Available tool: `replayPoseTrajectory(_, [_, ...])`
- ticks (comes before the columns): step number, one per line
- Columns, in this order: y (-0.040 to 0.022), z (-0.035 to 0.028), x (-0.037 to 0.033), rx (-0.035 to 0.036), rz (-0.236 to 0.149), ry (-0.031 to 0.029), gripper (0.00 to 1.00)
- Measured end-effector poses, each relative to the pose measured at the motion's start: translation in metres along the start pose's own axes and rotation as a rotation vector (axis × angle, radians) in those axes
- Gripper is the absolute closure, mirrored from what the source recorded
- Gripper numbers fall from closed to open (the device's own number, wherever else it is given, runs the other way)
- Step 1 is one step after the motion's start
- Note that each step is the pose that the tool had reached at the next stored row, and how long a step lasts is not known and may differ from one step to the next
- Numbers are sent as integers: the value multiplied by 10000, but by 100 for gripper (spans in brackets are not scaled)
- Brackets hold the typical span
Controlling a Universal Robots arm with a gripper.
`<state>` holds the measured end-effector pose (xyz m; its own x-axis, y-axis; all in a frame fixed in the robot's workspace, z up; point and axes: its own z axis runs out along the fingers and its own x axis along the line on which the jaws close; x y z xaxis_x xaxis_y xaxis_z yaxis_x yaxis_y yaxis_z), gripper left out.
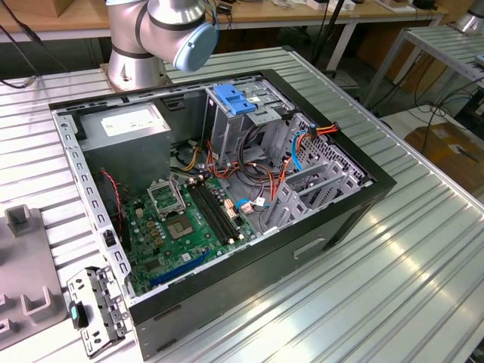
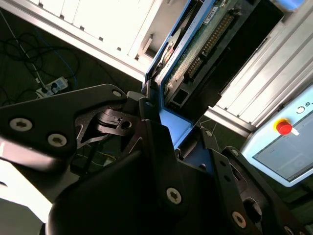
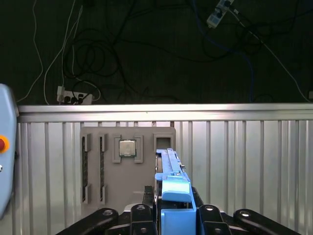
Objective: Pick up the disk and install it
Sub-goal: 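Pick up the disk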
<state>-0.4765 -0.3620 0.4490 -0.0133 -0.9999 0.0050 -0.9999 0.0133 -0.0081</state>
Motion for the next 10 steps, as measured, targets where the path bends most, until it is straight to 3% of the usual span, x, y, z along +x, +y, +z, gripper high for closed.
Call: replayPoseTrajectory(10, [-1, -105, 0, -15, 1, 1, 63])
